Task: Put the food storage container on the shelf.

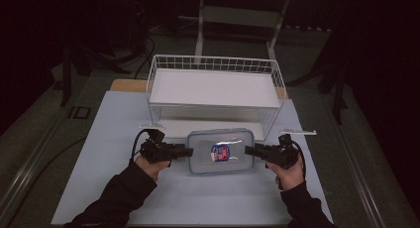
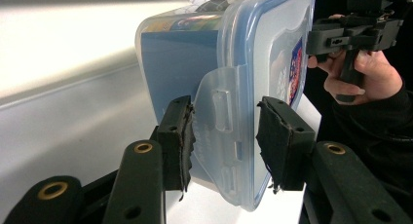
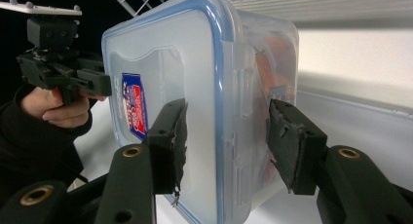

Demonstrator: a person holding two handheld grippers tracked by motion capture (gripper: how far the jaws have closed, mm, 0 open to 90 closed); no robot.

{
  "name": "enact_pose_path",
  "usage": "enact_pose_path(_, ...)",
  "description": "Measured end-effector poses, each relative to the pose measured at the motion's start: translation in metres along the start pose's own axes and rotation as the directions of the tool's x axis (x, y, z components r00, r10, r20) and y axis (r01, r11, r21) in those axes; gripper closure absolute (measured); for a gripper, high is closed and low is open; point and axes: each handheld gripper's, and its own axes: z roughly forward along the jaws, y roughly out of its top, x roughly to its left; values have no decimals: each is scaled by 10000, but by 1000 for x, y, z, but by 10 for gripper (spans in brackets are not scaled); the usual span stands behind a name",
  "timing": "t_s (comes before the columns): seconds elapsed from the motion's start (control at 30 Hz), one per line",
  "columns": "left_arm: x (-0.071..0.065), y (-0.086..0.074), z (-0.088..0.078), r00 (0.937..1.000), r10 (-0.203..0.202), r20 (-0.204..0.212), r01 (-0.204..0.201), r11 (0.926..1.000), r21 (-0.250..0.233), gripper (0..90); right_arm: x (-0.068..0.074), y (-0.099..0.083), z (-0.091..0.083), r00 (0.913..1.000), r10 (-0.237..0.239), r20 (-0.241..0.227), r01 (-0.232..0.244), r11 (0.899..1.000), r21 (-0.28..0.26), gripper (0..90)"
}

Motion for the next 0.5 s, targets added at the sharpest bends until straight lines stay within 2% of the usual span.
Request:
enact_pose_path(0.17,13,2,9,9998,-191,-11,190,9998,-51,571,-11,2,8,9998,186,68,-185,9998,-117,501)
enact_pose_path(0.33,24,6,16,9999,-41,-157,40,10000,-84,567,-23,3,16,9997,227,100,-223,9991,-374,501)
enact_pose_path(0.5,35,8,23,9996,31,-288,-44,9988,-478,567,-34,6,25,9997,188,138,-179,9979,-626,501)
